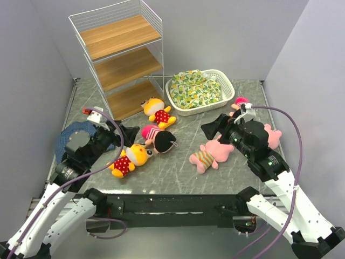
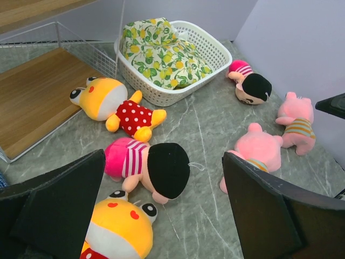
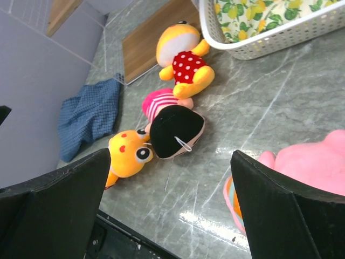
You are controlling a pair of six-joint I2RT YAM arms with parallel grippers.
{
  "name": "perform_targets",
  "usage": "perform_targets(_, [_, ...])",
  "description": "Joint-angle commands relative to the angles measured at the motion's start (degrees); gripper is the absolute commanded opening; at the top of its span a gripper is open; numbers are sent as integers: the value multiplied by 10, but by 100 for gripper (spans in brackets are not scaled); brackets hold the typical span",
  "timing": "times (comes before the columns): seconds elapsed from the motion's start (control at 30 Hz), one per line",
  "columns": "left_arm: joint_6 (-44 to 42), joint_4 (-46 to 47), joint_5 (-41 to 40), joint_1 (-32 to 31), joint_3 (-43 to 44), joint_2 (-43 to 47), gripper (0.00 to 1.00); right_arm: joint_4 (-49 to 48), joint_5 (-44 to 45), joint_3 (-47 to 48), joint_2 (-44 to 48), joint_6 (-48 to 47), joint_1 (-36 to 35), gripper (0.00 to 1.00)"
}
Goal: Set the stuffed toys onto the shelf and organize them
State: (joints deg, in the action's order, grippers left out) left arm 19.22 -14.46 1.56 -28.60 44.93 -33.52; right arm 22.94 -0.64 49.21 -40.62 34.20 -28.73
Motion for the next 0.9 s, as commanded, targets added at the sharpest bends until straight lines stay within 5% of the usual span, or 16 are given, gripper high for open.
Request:
perform_targets(0.0, [1,18,-5,1,4,5,96,18,39,25,-3,19,-3,100])
perform_targets(0.3, [1,18,-6,1,4,-1,96,25,44,12,16,47,-3,100])
perform_targets(0.87, [0,15,-5,1,7,2,96,262,154,8,-77,338,-4,93])
